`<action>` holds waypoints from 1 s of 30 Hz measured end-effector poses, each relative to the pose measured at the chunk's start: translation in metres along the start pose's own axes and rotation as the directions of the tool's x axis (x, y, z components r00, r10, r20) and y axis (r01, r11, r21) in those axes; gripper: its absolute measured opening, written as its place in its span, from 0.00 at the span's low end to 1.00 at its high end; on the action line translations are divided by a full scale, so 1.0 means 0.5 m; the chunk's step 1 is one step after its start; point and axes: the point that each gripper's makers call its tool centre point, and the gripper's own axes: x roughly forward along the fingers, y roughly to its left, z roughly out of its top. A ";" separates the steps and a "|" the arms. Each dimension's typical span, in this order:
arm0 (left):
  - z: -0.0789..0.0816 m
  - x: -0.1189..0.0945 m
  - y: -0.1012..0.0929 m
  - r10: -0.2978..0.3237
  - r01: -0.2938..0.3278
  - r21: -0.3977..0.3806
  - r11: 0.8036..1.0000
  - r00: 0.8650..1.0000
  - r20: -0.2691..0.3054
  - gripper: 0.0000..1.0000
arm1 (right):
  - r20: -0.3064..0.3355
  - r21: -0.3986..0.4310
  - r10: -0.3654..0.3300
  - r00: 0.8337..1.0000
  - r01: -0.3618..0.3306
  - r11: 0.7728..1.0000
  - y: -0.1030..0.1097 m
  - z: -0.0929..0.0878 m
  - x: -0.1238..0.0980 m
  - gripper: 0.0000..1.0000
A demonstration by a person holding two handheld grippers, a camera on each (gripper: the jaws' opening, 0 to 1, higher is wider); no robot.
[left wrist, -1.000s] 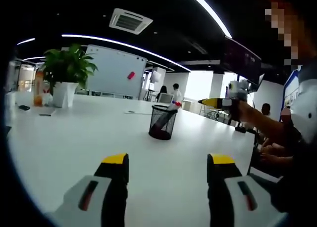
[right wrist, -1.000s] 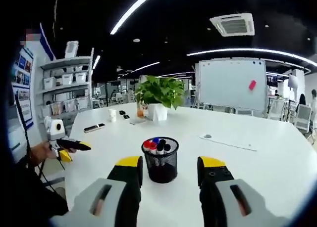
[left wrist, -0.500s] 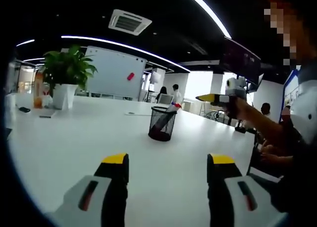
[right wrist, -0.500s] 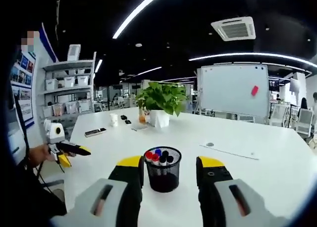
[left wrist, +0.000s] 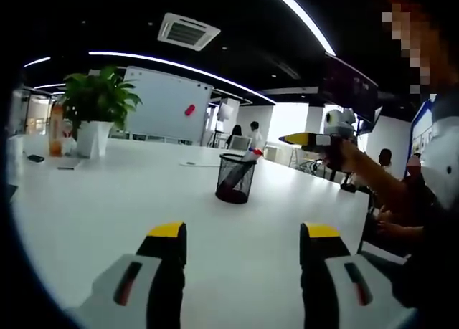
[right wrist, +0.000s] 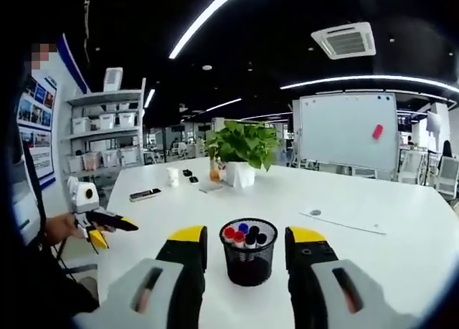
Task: Pick up the whiteboard markers from the pen holder and place them facing the whiteboard neatly
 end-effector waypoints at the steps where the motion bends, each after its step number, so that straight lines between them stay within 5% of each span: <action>1: -0.001 0.001 -0.001 -0.002 0.002 -0.002 1.000 1.000 0.000 0.65 | -0.004 -0.014 -0.008 1.000 0.008 1.000 -0.001 -0.001 0.000 0.46; 15: 0.000 0.003 -0.003 -0.011 0.011 0.003 1.000 1.000 -0.007 0.65 | 0.008 -0.074 -0.071 0.997 0.071 0.995 -0.009 -0.008 -0.004 0.46; 30: 0.003 0.001 0.004 0.000 0.000 -0.001 1.000 1.000 0.001 0.64 | 0.065 -0.001 -0.086 0.994 0.086 0.996 -0.019 0.003 -0.011 0.46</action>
